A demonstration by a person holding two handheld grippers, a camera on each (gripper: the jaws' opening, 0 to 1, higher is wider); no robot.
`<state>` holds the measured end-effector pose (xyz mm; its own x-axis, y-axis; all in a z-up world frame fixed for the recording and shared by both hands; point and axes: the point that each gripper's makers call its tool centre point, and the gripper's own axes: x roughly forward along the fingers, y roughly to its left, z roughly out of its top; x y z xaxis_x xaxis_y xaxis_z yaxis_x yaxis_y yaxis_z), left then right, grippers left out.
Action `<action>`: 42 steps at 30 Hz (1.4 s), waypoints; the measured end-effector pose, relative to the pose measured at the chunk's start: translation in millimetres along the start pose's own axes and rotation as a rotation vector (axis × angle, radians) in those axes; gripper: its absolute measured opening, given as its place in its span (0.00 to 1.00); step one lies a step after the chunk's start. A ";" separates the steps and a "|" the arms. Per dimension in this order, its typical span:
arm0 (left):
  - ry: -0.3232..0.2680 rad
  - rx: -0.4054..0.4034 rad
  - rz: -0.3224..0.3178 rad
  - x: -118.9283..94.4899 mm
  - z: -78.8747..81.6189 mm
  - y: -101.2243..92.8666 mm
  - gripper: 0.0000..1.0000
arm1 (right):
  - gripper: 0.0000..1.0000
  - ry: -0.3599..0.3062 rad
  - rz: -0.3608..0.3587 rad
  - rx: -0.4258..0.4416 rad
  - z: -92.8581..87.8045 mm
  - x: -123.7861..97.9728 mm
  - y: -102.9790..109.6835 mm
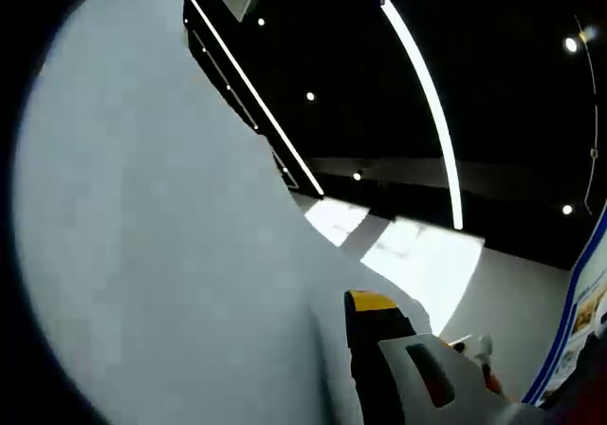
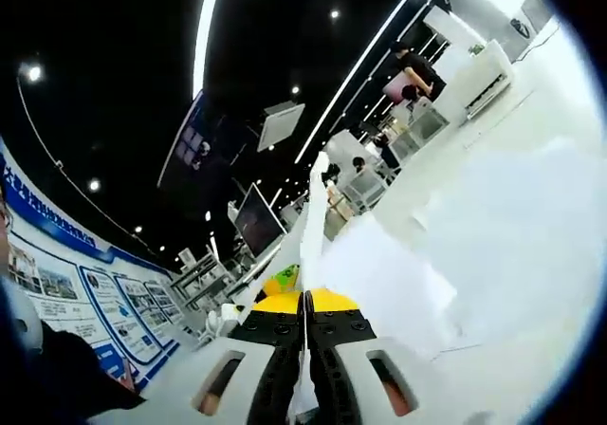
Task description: Organize the stack of printing papers by aligning and flattening the scattered papers on the table
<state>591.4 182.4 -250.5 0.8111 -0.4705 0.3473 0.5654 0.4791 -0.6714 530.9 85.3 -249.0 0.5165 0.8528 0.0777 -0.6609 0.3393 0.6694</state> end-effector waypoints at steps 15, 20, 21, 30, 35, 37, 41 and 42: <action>-0.004 0.000 -0.001 -0.3 0.3 -0.9 0.20 | 0.00 0.109 0.013 -0.028 -25.5 6.8 1.9; -0.005 0.000 -0.001 -0.2 0.5 -0.8 0.20 | 0.00 0.149 0.013 -0.061 -33.6 9.0 2.4; -0.005 0.000 -0.001 -0.1 0.5 -0.8 0.20 | 0.00 0.157 0.013 -0.062 -35.3 9.3 2.3; -0.002 0.006 -0.001 0.0 0.1 -0.5 0.20 | 0.00 0.223 0.003 -0.108 -46.6 14.0 -1.6; -0.001 0.008 -0.001 -0.1 0.3 -0.2 0.19 | 0.00 0.228 -0.012 -0.157 -46.9 15.0 -1.7; -0.001 0.020 0.001 -0.3 0.5 0.0 0.18 | 0.00 0.226 -0.008 -0.150 -46.7 15.0 -0.4; 0.008 0.032 0.003 0.2 -1.1 0.3 0.17 | 0.00 0.230 -0.006 -0.145 -47.4 14.2 0.6; 0.007 0.037 0.006 0.2 -1.0 0.8 0.16 | 0.00 0.232 -0.006 -0.145 -47.6 14.0 0.4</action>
<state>591.9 182.0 -251.6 0.8134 -0.4729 0.3388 0.5659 0.5085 -0.6489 512.0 116.3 -282.8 0.3936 0.9129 -0.1087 -0.7377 0.3841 0.5552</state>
